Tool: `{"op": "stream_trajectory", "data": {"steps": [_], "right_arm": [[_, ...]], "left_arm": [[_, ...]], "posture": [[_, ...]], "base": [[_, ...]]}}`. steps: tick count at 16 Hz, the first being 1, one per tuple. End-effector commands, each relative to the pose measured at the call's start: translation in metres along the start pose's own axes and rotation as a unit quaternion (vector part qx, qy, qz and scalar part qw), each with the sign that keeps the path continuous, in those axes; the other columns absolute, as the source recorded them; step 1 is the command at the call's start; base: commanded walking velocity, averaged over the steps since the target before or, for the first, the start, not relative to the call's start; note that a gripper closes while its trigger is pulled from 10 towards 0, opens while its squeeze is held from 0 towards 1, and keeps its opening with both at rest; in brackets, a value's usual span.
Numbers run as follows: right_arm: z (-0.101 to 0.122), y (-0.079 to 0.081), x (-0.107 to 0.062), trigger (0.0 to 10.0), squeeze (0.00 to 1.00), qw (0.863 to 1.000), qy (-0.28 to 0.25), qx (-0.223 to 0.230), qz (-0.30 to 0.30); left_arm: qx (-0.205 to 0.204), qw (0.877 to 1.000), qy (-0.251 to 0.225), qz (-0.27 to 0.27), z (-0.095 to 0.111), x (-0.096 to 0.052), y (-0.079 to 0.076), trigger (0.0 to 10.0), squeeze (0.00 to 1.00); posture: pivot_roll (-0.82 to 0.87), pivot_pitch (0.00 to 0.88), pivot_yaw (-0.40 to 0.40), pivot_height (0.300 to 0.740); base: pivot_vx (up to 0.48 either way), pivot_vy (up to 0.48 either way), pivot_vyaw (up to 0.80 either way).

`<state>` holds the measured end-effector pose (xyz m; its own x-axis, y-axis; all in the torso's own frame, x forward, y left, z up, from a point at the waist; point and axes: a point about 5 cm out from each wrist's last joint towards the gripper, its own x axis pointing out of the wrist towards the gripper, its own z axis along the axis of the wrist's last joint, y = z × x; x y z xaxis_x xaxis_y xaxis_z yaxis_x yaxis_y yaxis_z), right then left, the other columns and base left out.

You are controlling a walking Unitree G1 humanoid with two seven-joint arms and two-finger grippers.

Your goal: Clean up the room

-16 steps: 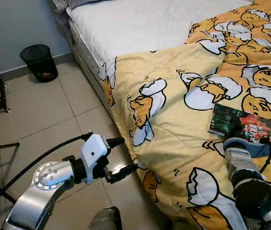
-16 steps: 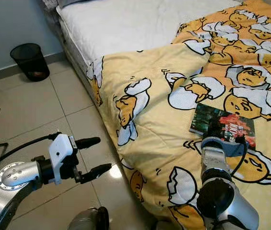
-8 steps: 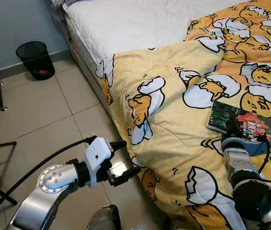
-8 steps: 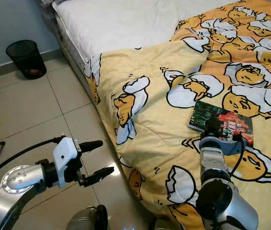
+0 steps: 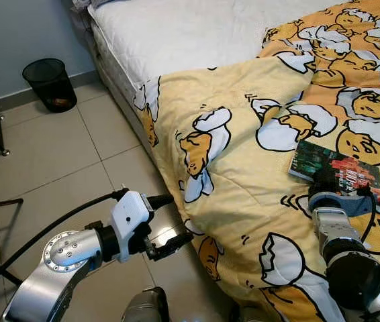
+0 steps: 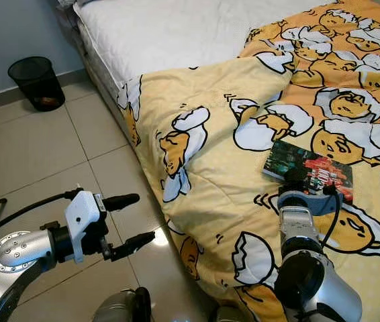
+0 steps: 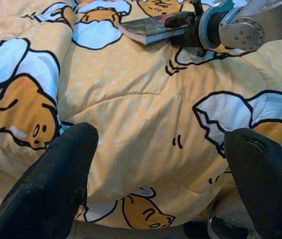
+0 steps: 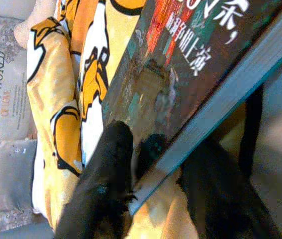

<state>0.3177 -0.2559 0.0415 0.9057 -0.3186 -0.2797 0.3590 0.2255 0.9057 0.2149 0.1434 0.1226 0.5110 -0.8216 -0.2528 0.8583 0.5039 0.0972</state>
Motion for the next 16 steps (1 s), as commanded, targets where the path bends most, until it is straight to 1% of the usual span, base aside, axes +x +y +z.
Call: {"op": "stream_trajectory", "data": {"steps": [1,6,9,11,12,13,14,15,16], "right_arm": [[-0.003,-0.003,-0.001,0.0,0.00,1.000,0.013,-0.010,-0.006],[-0.003,-0.006,-0.003,0.0,0.00,0.998,0.040,-0.039,0.007],[0.004,-0.014,-0.006,0.0,0.00,0.996,0.064,-0.062,0.024],[0.006,-0.015,-0.010,0.0,0.00,0.990,0.099,-0.075,0.066],[0.009,-0.016,-0.013,0.0,0.00,0.986,0.120,-0.072,0.090],[0.011,-0.016,-0.014,0.0,0.00,0.985,0.127,-0.067,0.099],[0.014,-0.015,-0.017,0.0,0.00,0.980,0.152,-0.039,0.122],[0.015,-0.015,-0.019,0.0,0.00,0.975,0.172,-0.031,0.134],[0.018,-0.016,-0.024,0.0,0.00,0.968,0.205,-0.029,0.146]], "left_arm": [[0.000,1.000,-0.002,-0.002,0.002,0.001,0.001,10.0,1.00],[0.000,1.000,-0.003,0.001,0.000,0.007,0.003,10.0,1.00],[-0.002,1.000,-0.001,0.003,-0.004,0.010,0.004,10.0,1.00],[-0.002,1.000,-0.002,0.004,-0.007,0.010,0.004,10.0,1.00],[-0.003,1.000,-0.003,0.003,-0.008,0.010,0.004,10.0,1.00],[-0.003,1.000,-0.003,0.003,-0.008,0.010,0.004,10.0,1.00],[-0.003,1.000,-0.004,0.002,-0.009,0.011,0.004,10.0,1.00],[-0.003,1.000,-0.005,0.001,-0.009,0.011,0.004,10.0,1.00],[-0.003,1.000,-0.006,-0.001,-0.010,0.012,0.004,10.0,1.00]], "posture": [[0.12,0.118,0.010,0.740],[0.11,0.106,0.008,0.740],[0.10,0.098,0.006,0.740],[0.10,0.092,0.006,0.740],[0.09,0.087,0.007,0.740],[0.09,0.087,0.007,0.740],[0.08,0.084,0.008,0.740],[0.08,0.084,0.008,0.740],[0.08,0.076,0.009,0.740]], "base": [[0.000,0.000,0.00],[0.000,0.000,0.00],[0.000,0.000,0.00],[0.000,0.000,0.00],[0.000,0.000,0.00],[0.000,0.000,0.00],[0.000,0.000,0.00],[0.000,0.000,0.00],[0.000,0.000,0.00]]}}
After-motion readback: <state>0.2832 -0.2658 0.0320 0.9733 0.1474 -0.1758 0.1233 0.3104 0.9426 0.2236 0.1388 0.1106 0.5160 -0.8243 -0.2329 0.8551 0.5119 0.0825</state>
